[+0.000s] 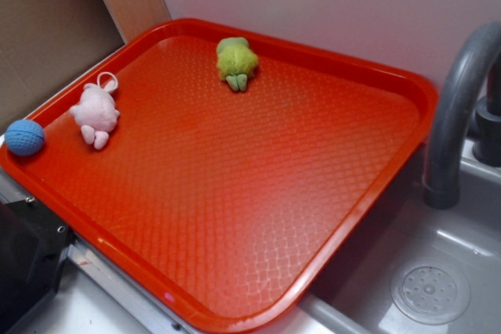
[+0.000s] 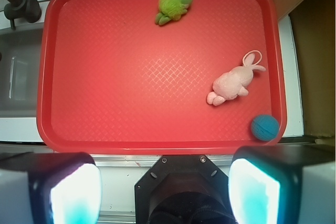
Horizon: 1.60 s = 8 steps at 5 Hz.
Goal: Grab the blue ball.
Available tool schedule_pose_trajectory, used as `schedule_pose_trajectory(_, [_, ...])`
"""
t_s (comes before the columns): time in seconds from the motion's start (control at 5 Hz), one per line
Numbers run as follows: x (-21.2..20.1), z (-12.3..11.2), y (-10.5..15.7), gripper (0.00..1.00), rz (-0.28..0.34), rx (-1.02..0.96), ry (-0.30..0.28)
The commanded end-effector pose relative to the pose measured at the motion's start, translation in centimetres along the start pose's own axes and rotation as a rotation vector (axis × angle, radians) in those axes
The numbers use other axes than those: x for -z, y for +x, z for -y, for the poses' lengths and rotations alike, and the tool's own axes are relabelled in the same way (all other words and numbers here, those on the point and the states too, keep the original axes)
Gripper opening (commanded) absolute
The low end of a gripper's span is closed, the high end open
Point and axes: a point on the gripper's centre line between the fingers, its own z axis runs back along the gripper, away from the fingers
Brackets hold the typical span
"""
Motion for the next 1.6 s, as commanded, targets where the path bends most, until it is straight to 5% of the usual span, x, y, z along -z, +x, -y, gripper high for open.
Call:
schedule_pose_trajectory(0.0, [0.0, 0.0, 0.0, 1.00, 0.000, 0.000, 0.000])
schedule_pose_trajectory(0.2, [2.1, -2.2, 0.8, 1.00, 0.002, 0.127, -0.014])
schedule_pose_trajectory(0.6, [10.7, -6.3, 0.8, 1.00, -0.120, 0.408, 0.010])
schedule_pose_trajectory(0.8, [14.5, -10.1, -0.2, 1.00, -0.161, 0.237, 0.266])
schedule_pose_trajectory(1.4, [14.5, -10.1, -0.2, 1.00, -0.161, 0.237, 0.266])
